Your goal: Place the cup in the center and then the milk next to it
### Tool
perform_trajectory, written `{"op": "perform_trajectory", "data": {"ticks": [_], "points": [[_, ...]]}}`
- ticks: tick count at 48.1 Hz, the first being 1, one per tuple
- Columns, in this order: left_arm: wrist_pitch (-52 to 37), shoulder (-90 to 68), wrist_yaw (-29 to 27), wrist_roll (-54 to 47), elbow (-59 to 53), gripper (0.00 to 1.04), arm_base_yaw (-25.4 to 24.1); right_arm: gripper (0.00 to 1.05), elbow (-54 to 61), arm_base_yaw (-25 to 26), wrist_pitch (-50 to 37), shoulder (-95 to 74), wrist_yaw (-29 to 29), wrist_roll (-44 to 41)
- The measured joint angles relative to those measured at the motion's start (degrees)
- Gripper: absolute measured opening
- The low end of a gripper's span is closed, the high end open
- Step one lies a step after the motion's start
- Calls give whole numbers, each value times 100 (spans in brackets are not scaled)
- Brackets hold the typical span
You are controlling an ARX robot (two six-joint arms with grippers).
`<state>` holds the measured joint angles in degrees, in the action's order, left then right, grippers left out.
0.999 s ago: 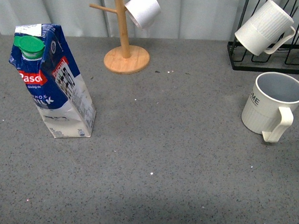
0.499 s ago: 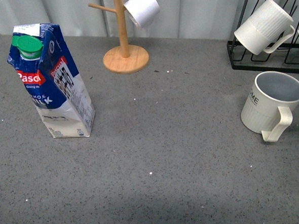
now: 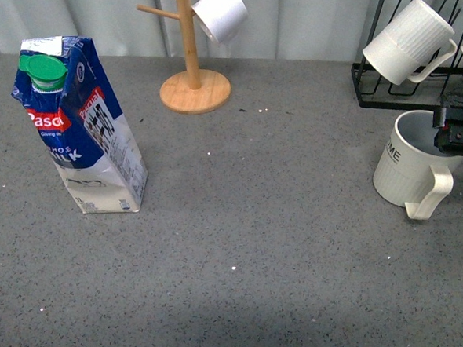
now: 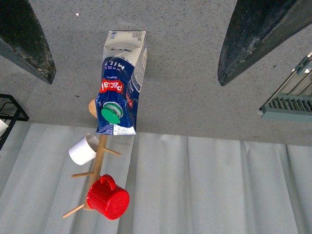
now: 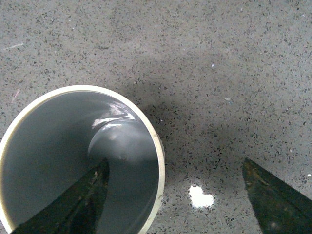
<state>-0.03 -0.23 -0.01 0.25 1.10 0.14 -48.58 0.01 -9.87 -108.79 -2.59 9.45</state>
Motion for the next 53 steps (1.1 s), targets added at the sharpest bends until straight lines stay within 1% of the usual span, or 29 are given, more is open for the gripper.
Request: {"op": "perform_trajectory", "data": {"ticks": [5, 6, 9, 10, 17, 19, 22, 30, 35, 48, 53], "points": [[0, 0, 0, 0, 0, 98, 0, 59, -55, 0, 17, -37, -59, 37], [0, 0, 0, 0, 0, 98, 0, 54, -66, 0, 31, -37, -68, 50], [0, 0, 0, 2, 0, 98, 0, 43, -79, 2, 46, -37, -92, 81], [0, 0, 0, 0, 0, 98, 0, 38, -81, 2, 46, -37, -96, 94], [0, 0, 0, 0, 0, 98, 0, 13, -90, 2, 66, -37, -81, 153], [0, 0, 0, 2, 0, 98, 0, 4, -96, 4, 66, -37, -76, 181], [0, 0, 2, 0, 0, 98, 0, 1, -120, 2, 74, -37, -17, 227], [0, 0, 0, 0, 0, 98, 0, 1, -195, -24, 186, -20, -31, 310], [0, 0, 0, 0, 0, 98, 0, 1, -260, -129, 404, 44, 72, 387], [0, 0, 0, 0, 0, 98, 0, 1, -540, -879, 612, 111, 260, 673], [0, 0, 0, 0, 0, 98, 0, 1, -710, -1266, 693, 39, 308, 796]]}}
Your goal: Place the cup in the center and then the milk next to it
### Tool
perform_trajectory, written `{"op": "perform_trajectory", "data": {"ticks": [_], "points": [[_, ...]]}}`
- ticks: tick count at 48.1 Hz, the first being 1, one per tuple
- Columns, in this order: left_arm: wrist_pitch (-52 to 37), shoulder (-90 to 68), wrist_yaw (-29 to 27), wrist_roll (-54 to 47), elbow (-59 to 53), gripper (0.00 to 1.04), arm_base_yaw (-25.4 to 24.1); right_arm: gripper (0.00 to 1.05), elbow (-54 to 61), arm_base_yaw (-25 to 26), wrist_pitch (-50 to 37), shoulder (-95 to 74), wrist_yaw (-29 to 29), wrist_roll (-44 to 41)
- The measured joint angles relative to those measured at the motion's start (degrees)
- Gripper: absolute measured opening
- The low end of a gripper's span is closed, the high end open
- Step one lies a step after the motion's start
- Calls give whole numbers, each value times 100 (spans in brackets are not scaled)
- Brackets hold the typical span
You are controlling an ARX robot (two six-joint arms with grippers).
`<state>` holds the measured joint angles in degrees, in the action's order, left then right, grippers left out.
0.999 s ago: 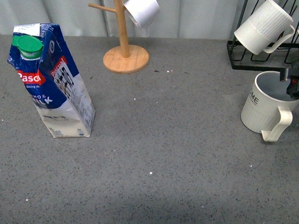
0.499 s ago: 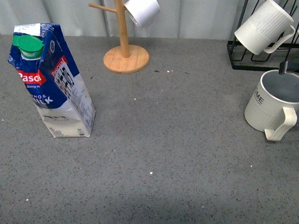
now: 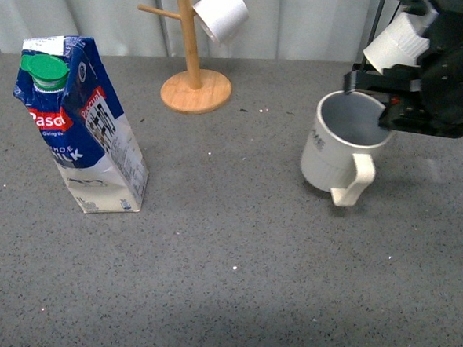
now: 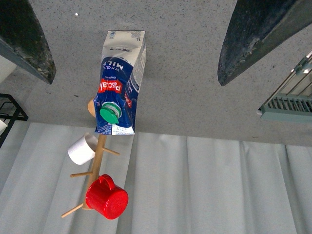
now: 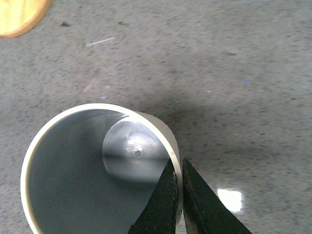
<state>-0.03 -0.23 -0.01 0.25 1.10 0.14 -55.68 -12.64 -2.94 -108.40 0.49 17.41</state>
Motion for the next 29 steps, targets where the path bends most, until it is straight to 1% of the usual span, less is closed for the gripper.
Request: {"op": "perform_trajectory", "data": {"ticks": [3, 6, 17, 25, 26, 29], "points": [[0, 0, 0, 2, 0, 98, 0, 1, -111, -238, 7, -129, 157, 125], [0, 0, 0, 2, 0, 98, 0, 1, -199, -422, 4, -295, 133, 186], [0, 0, 0, 0, 0, 98, 0, 1, -422, -649, 153, -581, 114, 348], [0, 0, 0, 0, 0, 98, 0, 1, -461, -695, 170, -608, 133, 385], [0, 0, 0, 0, 0, 98, 0, 2, -461, -695, 168, -608, 140, 382], [0, 0, 0, 0, 0, 98, 0, 10, -461, -695, 146, -608, 175, 398]]}}
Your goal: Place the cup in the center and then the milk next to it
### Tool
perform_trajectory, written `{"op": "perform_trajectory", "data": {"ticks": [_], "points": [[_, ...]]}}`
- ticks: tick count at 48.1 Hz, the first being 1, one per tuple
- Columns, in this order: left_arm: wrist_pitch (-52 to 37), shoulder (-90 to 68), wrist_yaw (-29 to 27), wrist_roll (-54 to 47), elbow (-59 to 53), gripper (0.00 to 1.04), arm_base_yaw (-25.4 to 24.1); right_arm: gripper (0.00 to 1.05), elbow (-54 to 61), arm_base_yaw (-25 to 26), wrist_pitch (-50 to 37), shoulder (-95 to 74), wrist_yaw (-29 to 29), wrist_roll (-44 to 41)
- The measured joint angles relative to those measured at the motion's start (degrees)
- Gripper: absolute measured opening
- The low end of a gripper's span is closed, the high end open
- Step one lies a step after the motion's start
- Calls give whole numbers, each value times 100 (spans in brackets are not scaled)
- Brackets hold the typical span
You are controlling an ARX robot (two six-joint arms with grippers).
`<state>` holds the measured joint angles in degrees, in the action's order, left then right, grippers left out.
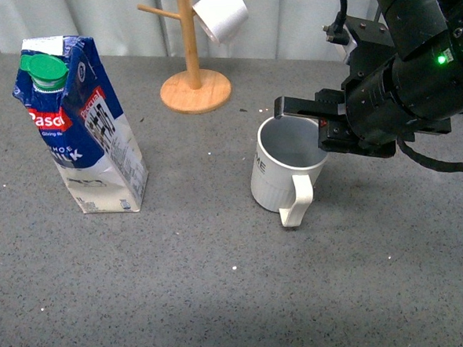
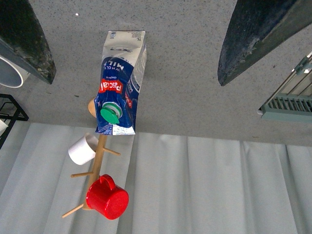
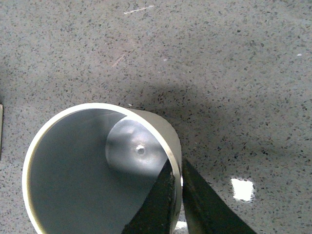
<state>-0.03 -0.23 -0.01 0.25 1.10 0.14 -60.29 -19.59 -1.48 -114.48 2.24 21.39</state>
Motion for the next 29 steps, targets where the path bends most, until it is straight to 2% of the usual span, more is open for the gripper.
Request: {"op": "perform_trajectory", "data": {"ticks": [15, 21, 24, 27, 28, 29], "points": [[0, 0, 0, 0, 0, 98, 0, 51, 109, 79, -501, 273, 90, 94], [0, 0, 0, 0, 0, 98, 0, 72, 459, 166, -1467, 772, 83, 111], [0, 0, 2, 0, 0, 98, 0, 81, 472, 197, -1436, 975, -70, 138], [0, 0, 2, 0, 0, 98, 0, 95, 673, 262, -1703, 1266, -59, 197], [0, 0, 0, 2, 0, 98, 0, 97, 772, 267, -1843, 1325, -138, 153], [0, 0, 0, 0, 0, 98, 0, 95, 905, 258, -2229, 1325, -402, 9]]}}
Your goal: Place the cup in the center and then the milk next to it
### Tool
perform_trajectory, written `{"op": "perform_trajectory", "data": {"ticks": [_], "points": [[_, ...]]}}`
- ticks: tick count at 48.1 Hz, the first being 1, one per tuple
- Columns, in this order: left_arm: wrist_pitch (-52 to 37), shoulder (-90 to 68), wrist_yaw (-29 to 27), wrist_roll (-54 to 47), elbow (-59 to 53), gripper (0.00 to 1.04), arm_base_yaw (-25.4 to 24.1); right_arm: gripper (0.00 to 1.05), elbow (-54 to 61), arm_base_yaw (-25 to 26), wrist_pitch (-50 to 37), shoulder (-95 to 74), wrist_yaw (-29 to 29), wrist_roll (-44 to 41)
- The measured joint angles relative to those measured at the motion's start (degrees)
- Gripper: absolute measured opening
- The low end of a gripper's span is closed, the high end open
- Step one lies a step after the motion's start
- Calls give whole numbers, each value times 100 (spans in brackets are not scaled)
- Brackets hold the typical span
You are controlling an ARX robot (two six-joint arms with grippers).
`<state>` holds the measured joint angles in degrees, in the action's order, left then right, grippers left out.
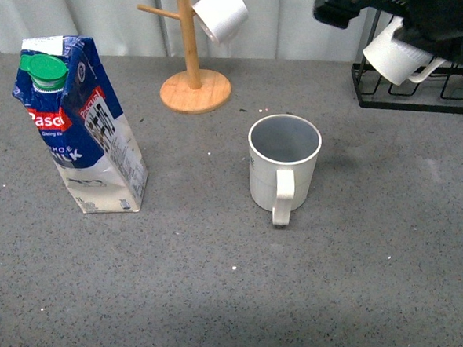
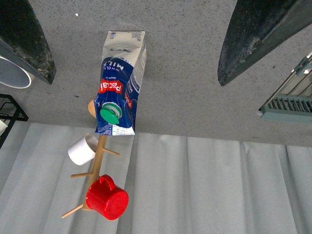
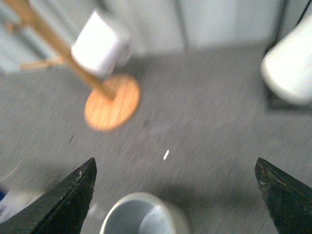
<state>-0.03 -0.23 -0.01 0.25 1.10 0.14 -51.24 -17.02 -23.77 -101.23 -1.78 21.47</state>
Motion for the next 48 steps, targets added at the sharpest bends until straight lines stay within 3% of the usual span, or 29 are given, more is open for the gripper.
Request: {"op": "perform_trajectory", "data": {"ticks": [2, 3, 8, 12, 23, 42, 48], "points": [[0, 0, 2, 0, 0, 98, 0, 84, 586, 11, -1620, -2, -935, -669], [0, 2, 4, 0, 0, 98, 0, 81, 807, 24, -2114, 7, -1134, -901], [0, 2, 0, 0, 0, 98, 0, 57, 1982, 291, -4089, 369, -1182, -1790], [0, 2, 2, 0, 0, 98, 0, 38, 2669, 522, -4365, 907, -1008, -2009], [0, 2, 2, 0, 0, 98, 0, 2, 3547, 826, -4295, 1794, -684, -2122], [0, 2, 2, 0, 0, 98, 0, 1, 4564, 1244, -3432, 3648, -273, -2144], [0, 2, 0, 0, 0, 98, 0, 1, 4728, 1585, -3062, 4181, 140, -2144]]}}
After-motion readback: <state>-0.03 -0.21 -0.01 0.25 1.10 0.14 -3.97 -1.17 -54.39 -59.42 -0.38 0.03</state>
